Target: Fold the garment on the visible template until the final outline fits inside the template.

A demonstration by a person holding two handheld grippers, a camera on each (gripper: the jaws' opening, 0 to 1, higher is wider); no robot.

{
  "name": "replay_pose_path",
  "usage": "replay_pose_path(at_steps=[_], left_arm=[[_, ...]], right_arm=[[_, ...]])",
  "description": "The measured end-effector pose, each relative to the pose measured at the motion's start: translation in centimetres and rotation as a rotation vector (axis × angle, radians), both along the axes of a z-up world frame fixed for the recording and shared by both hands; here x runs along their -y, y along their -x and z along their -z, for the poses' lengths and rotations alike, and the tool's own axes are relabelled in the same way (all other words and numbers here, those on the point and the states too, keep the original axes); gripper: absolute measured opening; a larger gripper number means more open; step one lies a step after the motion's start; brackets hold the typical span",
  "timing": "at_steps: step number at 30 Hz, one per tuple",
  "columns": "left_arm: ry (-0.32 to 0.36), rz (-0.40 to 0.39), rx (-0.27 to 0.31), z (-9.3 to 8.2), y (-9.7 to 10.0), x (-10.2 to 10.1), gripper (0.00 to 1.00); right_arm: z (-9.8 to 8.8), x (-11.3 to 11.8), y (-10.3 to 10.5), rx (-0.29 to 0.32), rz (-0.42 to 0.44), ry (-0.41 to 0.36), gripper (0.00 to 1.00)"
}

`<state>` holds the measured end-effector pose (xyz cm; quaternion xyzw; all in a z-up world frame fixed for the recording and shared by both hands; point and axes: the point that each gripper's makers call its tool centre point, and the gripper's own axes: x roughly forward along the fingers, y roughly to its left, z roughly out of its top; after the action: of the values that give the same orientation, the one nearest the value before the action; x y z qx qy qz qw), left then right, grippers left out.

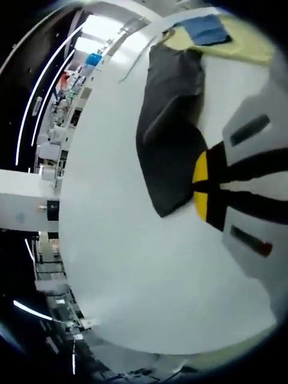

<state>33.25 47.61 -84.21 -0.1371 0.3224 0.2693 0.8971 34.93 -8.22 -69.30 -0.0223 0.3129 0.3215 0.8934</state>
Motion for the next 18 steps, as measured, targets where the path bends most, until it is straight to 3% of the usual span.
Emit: replay_pose_path(at_steps=[4,7,8,12,18], left_arm=[[0.033,0.020,-0.009,-0.2,-0.1,0.1,0.00],[0.008,0.058,-0.016,-0.4,-0.5,-0.5,0.00],[-0.020,0.121,-0.059,-0.5,-0.6,-0.5,0.00],[-0.058,0.112,-0.048,-1.9,-1.1,-2.1,0.00],[-0.083,0.128,-0.082,-1.8,-1.3,-3.9,0.00]], right_arm=[[-0.2,-0.1,0.1,0.007,-0.005,-0.004,0.92],[-0.5,0.0,0.2,0.024,-0.028,0.000,0.93],[-0.7,0.1,0.1,0.031,-0.029,-0.005,0.94],[-1.4,-0.2,0.2,0.054,-0.051,-0.030,0.98],[-0.8,0.5,0.0,0.061,-0.064,0.024,1.00]])
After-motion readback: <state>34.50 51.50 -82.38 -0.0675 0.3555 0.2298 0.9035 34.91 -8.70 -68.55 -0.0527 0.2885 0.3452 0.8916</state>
